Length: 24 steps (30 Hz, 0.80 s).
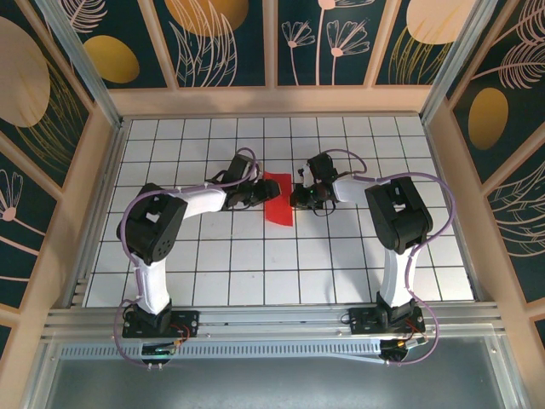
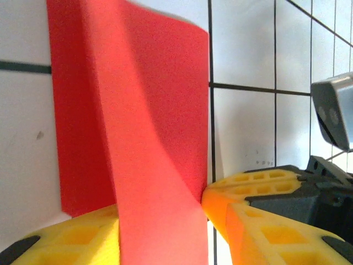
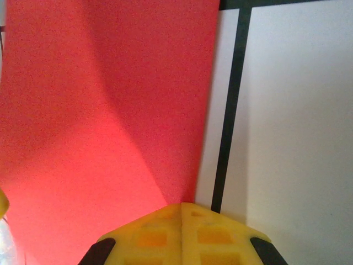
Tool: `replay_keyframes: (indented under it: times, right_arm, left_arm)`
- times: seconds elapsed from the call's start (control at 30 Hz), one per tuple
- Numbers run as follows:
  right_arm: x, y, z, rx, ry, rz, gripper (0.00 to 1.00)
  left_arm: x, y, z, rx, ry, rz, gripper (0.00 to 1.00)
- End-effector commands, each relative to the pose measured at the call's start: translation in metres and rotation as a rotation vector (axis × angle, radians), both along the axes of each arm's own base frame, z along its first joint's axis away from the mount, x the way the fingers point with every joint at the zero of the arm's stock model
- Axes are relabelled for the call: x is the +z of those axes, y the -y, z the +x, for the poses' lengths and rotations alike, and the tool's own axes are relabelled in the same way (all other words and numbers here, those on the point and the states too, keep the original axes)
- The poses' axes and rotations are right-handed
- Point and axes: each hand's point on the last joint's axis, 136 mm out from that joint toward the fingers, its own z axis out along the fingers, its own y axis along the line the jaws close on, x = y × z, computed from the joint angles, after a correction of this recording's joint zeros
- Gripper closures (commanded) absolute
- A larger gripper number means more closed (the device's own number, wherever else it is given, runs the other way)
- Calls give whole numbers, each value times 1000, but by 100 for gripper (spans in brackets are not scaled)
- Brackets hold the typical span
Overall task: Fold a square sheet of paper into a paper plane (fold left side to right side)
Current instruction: Third fold the triangle at the center of the table.
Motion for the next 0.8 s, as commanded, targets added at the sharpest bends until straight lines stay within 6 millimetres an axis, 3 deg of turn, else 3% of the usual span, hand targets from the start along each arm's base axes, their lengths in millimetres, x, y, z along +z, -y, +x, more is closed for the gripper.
replay_keyframes:
  times: [0.0,0.27,0.43,0.57,0.63,0.77]
  right_arm:
    - [-34,17,-17,-6,-74,-128,100]
    - [-32,15,-15,-4,-68,-125,100]
    - [-25,12,-11,5,-41,-106,100]
    - [-7,3,-2,24,16,-60,100]
    - [4,0,4,29,60,-42,95]
    - [31,1,13,32,165,-30,76]
  left_arm:
    - [-13,-7,3,-3,-19,47,53]
    - [-24,-15,-1,9,-43,81,63]
    - [-26,-20,-3,21,-44,103,78]
    - [-23,-20,-3,26,-40,96,95]
    - [-20,-20,-3,27,-37,91,99]
    - [-13,-18,-2,28,-33,73,100]
